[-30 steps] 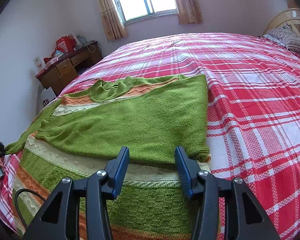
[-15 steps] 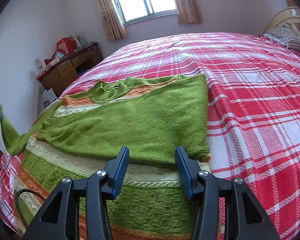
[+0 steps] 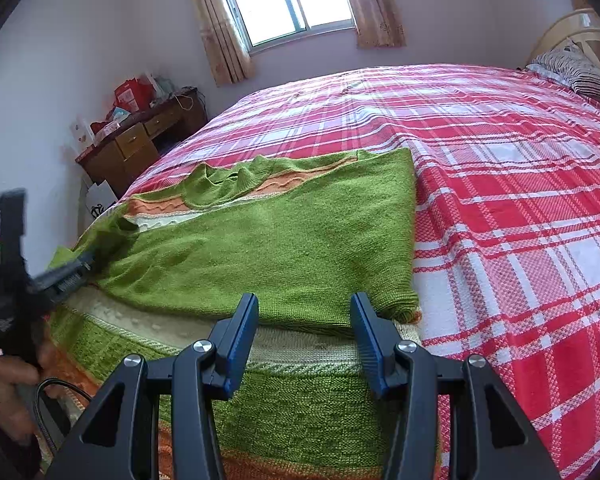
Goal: Fold small clothes
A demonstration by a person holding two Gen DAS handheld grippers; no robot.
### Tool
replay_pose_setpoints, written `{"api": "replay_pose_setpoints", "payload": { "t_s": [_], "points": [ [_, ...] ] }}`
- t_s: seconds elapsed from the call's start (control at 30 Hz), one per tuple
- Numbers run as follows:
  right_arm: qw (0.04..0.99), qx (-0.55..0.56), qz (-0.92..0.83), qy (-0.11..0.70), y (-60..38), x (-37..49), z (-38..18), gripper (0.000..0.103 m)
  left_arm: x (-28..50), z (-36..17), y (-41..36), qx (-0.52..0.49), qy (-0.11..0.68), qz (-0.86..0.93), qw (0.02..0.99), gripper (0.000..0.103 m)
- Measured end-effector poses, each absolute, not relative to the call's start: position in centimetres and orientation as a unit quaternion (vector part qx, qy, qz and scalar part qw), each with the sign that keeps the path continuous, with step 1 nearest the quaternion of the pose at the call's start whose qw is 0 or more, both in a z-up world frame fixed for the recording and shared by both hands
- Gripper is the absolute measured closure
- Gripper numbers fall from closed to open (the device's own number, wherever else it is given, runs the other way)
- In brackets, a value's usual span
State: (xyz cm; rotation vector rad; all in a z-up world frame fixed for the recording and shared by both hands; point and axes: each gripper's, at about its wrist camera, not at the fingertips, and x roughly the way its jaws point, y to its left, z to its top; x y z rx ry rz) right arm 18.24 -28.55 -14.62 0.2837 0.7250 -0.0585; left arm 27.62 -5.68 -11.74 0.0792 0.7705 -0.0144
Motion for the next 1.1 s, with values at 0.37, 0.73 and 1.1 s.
{"api": "replay_pose_setpoints", "payload": {
  "t_s": [0.37,0.73,1.1],
  "points": [
    [0.924,0.134,-0.031,0.356,-28.5,18.3,-14.7,0.054,26.3,-11.5,-5.7,0.076,0.383,-0.014,0.921,0.041],
    [0.916,0.116,-0.056,0.379,-27.0,19.4,-13.5,0.046,23.3,-11.6,2.7,-0.004,0.342,0.071,0.937,0.021],
    [0.901,0.196,0.125,0.366,-15.9,26.4,-11.3,0.046,24.1,-14.6,4.6,-0.067,0.357,0.061,0.930,0.002]
  ]
}}
